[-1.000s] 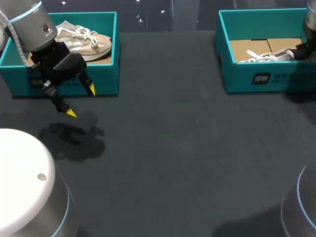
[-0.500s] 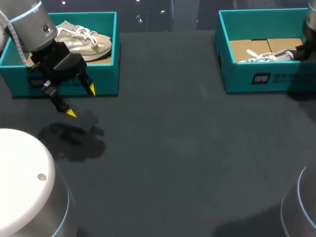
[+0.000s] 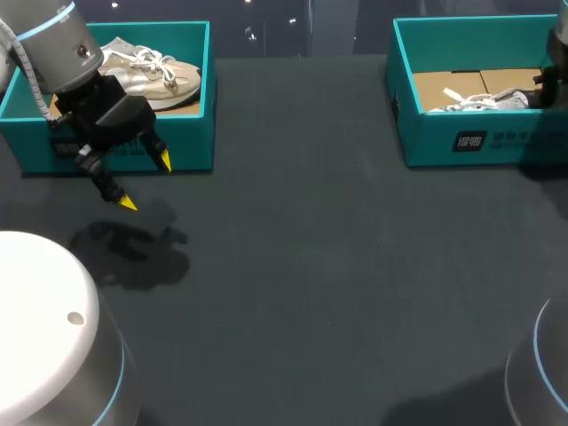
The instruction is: Take the shoe out of the shoebox, open the shoe tongue, remove and reinsert the insole, then place the shoe into the shoebox
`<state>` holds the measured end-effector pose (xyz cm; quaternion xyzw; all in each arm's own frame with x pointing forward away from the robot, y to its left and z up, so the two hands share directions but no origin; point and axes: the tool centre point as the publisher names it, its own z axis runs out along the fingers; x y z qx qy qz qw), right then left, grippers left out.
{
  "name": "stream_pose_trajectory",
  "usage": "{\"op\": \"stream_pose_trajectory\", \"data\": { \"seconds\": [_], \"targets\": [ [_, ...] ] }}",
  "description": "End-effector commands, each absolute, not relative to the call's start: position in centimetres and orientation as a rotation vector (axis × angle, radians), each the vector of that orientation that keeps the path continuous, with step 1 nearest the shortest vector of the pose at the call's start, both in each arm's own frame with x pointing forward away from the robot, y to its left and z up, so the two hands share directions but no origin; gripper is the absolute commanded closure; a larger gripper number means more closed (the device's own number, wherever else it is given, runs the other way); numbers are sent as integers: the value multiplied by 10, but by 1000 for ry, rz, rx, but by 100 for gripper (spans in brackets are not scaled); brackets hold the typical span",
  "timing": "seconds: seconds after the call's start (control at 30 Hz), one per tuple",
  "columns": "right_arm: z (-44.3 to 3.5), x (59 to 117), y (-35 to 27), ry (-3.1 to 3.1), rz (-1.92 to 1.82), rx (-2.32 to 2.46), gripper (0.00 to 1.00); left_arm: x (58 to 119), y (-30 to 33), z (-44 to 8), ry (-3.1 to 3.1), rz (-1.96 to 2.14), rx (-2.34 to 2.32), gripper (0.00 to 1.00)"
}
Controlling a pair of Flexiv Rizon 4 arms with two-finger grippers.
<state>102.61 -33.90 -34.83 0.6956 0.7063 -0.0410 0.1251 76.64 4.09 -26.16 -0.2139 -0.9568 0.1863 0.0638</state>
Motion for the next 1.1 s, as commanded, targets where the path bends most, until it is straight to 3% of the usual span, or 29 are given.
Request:
{"op": "stream_pose_trajectory", "data": {
  "seconds": [0.03,0.2,1.1],
  "targets": [
    [-339,1019,-337,2046,-114,2017,13,766,42,-262,-2890,561,-648,0],
    [-334,1018,-336,2042,-109,2026,0,766,42,-262,-2890,561,-648,0],
    [-200,939,-287,2103,100,2050,0,766,42,-262,-2890,561,-648,0]
  ]
}}
